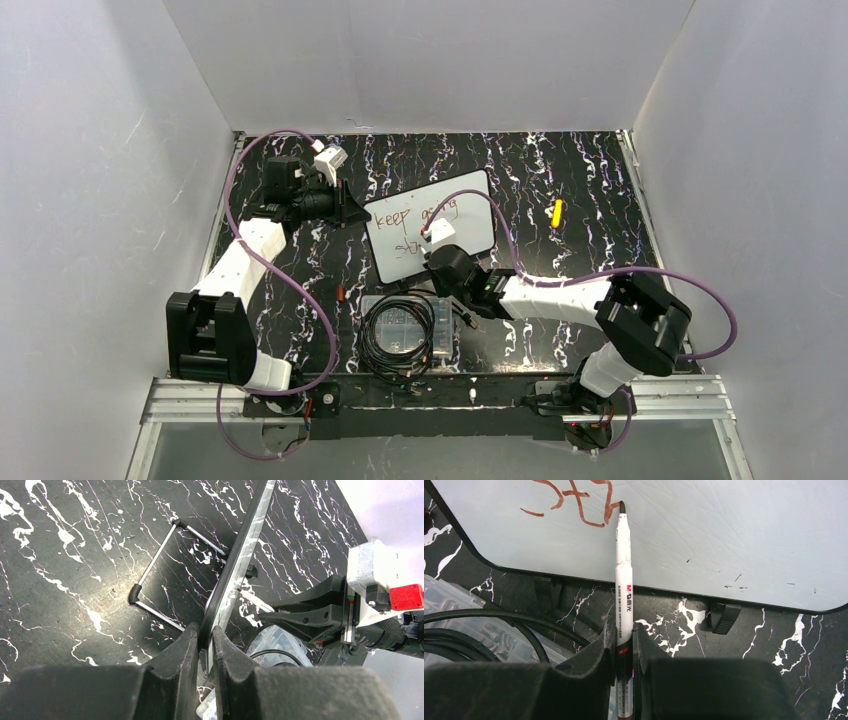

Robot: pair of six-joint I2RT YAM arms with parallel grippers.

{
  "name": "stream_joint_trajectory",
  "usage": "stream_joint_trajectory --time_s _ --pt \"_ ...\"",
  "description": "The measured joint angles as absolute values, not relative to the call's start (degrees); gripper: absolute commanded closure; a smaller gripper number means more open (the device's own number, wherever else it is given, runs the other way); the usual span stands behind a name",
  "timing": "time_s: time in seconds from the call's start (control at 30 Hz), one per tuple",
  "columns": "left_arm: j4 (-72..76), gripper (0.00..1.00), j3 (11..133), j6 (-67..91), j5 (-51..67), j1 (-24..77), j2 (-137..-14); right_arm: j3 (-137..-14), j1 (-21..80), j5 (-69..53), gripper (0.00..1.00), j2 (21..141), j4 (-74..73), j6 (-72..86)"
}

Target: Write a sentence on the whiteboard

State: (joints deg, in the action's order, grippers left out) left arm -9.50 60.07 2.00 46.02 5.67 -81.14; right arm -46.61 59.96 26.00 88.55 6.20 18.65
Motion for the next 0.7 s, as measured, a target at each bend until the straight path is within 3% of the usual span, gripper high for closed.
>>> stream_joint_trajectory --time_s 0.7 --pt "-9.5 1.0 60.1 2.1 46.1 5.7 -81.1 -45.0 59.8 27.5 0.99 86.3 7.1 19.1"
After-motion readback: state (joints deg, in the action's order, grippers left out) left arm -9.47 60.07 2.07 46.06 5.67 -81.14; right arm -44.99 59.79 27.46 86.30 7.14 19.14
